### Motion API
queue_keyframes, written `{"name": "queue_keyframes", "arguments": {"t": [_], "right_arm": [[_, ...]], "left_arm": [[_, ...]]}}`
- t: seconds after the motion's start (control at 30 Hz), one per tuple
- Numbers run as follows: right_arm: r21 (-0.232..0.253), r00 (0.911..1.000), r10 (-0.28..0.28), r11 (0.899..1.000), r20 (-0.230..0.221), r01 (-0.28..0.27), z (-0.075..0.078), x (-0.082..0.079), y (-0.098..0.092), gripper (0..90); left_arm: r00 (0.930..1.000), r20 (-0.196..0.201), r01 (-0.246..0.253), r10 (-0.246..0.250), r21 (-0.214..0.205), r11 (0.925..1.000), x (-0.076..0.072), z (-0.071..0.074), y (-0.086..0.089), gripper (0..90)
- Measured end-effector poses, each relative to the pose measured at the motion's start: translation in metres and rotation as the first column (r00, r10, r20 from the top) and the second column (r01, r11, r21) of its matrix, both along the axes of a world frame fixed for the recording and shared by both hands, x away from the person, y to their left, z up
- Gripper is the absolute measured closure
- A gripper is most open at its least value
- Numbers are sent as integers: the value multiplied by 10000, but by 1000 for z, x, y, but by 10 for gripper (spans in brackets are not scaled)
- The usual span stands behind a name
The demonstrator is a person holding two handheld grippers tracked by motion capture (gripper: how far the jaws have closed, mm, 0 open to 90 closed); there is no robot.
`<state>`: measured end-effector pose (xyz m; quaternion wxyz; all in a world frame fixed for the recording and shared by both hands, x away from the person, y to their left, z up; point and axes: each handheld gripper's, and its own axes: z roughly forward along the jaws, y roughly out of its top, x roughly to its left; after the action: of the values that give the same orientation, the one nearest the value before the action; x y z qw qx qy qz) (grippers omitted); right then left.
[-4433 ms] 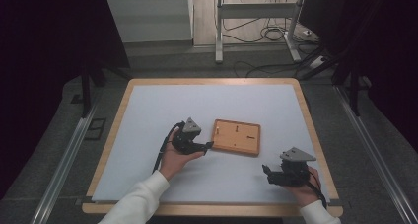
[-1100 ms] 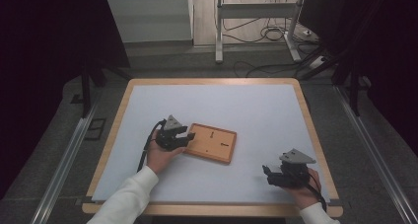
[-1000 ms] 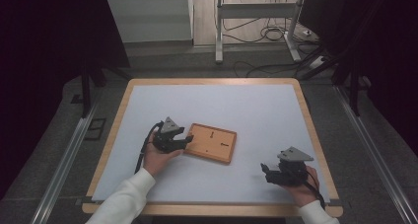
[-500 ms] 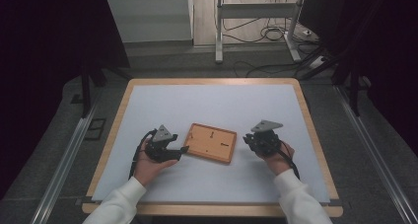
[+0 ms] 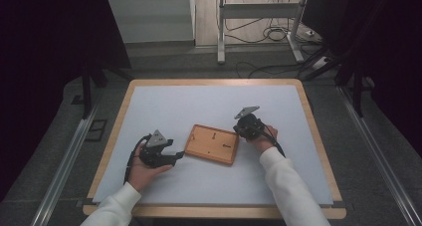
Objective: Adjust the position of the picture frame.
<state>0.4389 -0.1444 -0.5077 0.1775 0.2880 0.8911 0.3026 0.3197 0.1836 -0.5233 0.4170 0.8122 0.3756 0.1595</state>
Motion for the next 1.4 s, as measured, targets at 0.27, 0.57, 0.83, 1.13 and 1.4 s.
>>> {"name": "queue_keyframes", "arguments": {"t": [0.27,0.57,0.83,1.13,1.4], "right_arm": [[-18,9996,237,9997,-153,-238,3,1,-1,898],[-613,9975,579,9963,-394,-602,1,2,2,899],[-596,9958,827,9946,-395,-849,0,-28,-3,899],[-505,9925,1169,9916,-362,-1187,-1,-80,-6,899],[-158,9945,1005,9948,-281,-1009,0,-119,-4,899]], "left_arm": [[9999,-138,8,-8,-45,10000,0,-1,-1,330],[9999,-147,59,-60,-58,10000,1,-1,1,330],[9999,-160,-22,20,-135,9999,3,-1,3,331],[9998,-173,-98,95,-158,9998,4,-1,4,333],[9999,-144,-67,65,-172,9998,4,-2,4,331]]}}
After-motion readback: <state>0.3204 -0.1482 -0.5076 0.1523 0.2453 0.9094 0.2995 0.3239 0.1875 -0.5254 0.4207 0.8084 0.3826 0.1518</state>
